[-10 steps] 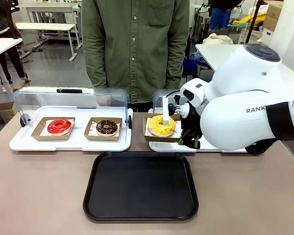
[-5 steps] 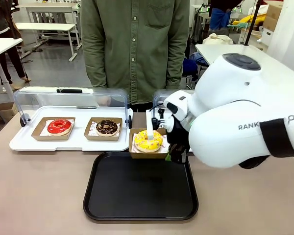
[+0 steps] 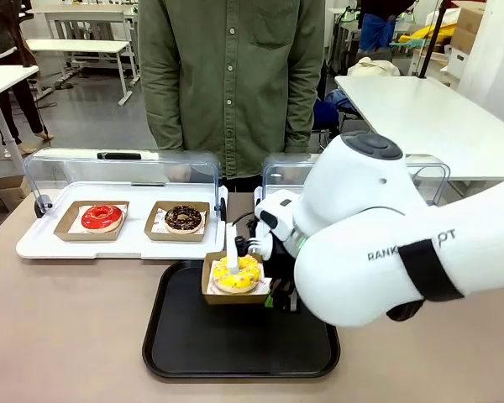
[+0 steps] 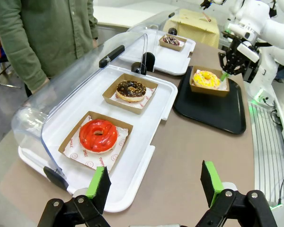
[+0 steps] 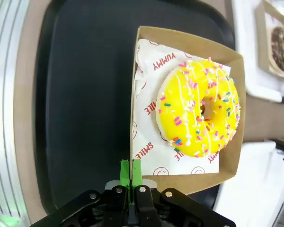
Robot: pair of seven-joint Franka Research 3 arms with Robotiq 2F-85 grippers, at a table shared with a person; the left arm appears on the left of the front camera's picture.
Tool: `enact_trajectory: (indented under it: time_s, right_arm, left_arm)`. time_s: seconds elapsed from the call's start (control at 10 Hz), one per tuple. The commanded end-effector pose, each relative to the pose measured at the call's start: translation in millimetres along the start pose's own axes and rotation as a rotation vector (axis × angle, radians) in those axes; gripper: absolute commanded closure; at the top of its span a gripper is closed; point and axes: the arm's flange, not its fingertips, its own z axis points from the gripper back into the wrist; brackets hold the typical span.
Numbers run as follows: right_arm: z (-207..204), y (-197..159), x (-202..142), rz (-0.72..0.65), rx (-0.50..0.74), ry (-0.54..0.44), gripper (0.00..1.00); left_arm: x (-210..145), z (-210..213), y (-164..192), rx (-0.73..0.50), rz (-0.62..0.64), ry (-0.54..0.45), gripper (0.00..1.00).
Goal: Move the third donut from the left to the tray.
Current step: Pick up the Paper togo box containing the Donut indicated by the person and place it on the Handle tray.
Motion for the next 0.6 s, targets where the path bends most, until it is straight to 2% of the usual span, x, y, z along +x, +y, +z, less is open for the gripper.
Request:
enact_trajectory:
  time_s: [0.0, 0.5]
  right_arm:
    - [-3, 109, -69, -0.016, -0.037, -0.023, 1.0]
    - [-22, 118, -84, -0.046, -0.024, 0.01, 1.0]
  left_arm:
    - [1, 0, -2, -0.003, -0.003, -0.002, 0.0]
    - [1, 0, -2, -0.003, -0.003, -0.002, 0.0]
